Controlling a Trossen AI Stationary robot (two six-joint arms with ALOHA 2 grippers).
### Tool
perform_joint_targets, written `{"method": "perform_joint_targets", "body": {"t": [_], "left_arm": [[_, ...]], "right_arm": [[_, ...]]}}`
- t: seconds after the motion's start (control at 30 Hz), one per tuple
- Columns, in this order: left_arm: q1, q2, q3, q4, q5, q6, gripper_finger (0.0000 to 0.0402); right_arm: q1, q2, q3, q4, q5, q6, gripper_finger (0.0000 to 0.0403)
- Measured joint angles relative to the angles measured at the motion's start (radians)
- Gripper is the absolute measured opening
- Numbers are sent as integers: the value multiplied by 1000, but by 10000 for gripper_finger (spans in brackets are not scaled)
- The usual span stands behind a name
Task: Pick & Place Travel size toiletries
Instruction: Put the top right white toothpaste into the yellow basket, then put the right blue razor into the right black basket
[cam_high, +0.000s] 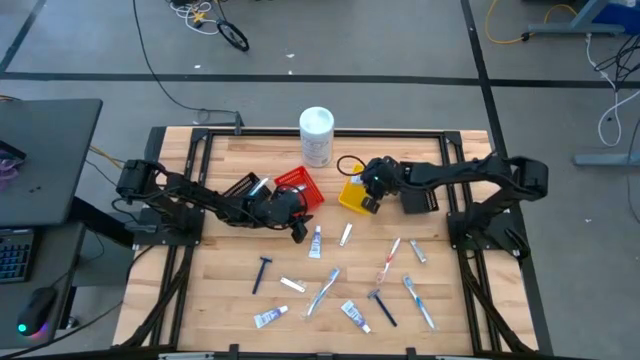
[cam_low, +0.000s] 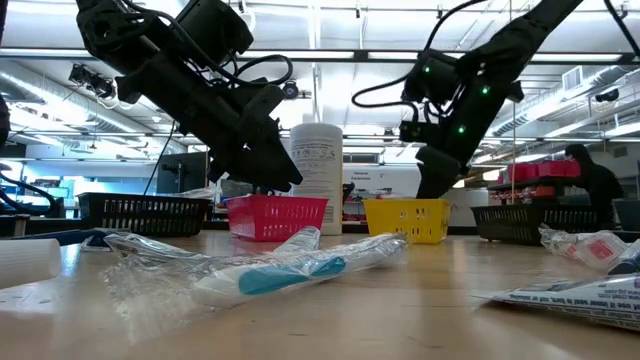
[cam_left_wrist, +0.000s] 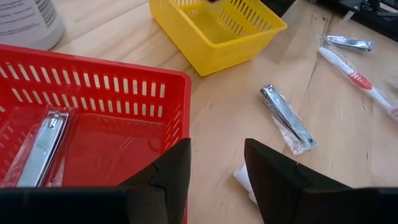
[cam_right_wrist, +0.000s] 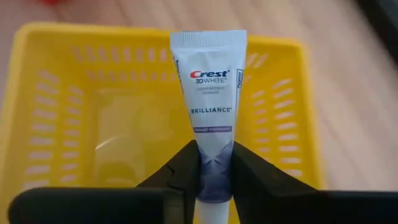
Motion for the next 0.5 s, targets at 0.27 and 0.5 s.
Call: {"method": "perform_joint_targets", "body": {"t": [0.27,0.5], "left_arm": [[0,0,0,0,0,1,158],[0,0,0,0,0,1,158]], "right_arm": [[-2,-3,0,7,113,-35,162],[84,-10,12,40,12,-3,169]]}}
